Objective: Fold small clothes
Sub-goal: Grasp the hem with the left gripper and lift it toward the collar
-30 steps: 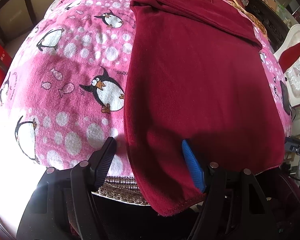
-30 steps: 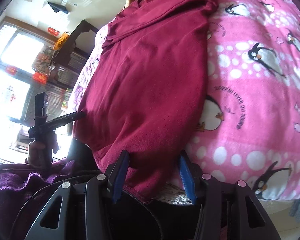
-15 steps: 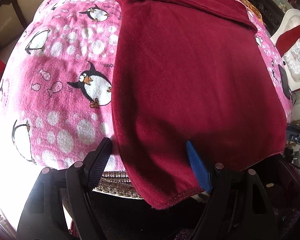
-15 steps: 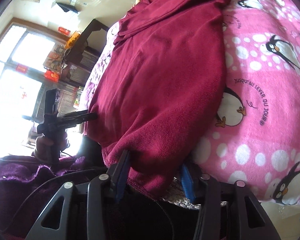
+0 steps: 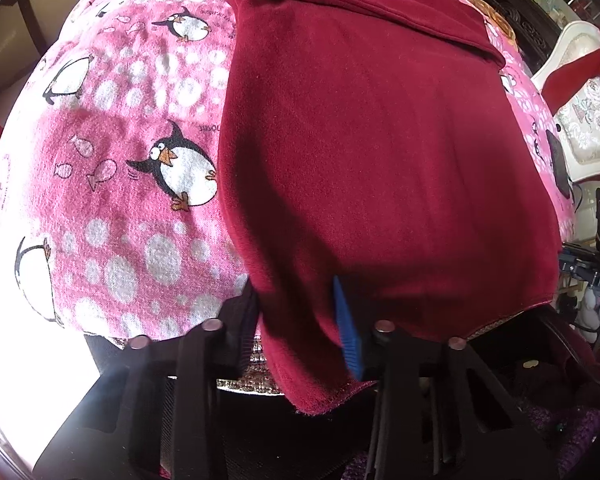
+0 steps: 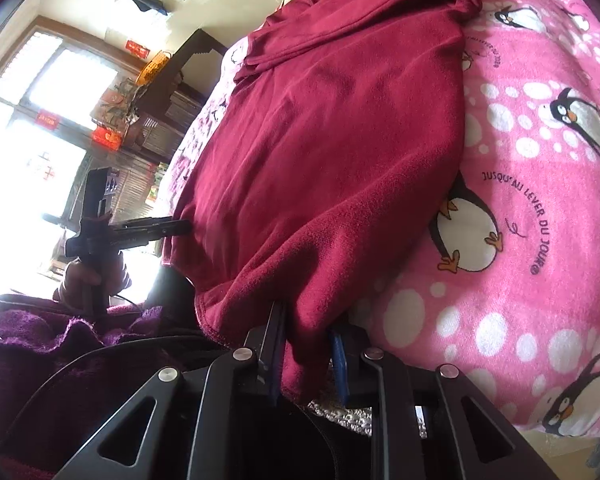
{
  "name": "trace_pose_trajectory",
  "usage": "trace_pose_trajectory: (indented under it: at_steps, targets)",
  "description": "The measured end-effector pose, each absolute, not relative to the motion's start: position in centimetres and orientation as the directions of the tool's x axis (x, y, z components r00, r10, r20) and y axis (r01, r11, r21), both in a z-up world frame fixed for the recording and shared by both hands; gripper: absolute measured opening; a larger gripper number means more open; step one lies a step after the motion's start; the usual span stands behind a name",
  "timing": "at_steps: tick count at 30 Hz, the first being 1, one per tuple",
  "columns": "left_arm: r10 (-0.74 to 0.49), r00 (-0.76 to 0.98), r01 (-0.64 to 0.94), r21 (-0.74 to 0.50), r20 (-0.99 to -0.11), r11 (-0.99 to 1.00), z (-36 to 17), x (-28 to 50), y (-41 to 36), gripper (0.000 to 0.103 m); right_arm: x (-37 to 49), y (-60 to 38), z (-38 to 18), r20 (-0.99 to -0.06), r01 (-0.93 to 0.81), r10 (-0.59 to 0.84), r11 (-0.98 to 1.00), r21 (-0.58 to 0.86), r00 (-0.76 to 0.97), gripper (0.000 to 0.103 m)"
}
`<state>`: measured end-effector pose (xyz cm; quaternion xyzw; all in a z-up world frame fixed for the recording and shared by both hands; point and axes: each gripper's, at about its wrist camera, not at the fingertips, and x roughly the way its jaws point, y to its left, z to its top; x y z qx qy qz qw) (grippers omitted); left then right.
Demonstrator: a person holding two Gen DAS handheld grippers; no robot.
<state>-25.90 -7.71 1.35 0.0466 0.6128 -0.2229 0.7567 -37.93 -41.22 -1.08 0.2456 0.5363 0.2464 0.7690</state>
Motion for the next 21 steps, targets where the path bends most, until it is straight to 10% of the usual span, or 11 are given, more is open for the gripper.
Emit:
trace_pose_trajectory:
  at_steps: [21]
  targets:
    - [-0.51,0.292,0.436,-0.362,-0.809,0.824,9.2,-22.6,-6.0,0.009,-35.4,-44.1,6.3,-0.589,-0.194,0.598,0.772,0.605,0.544,0.01]
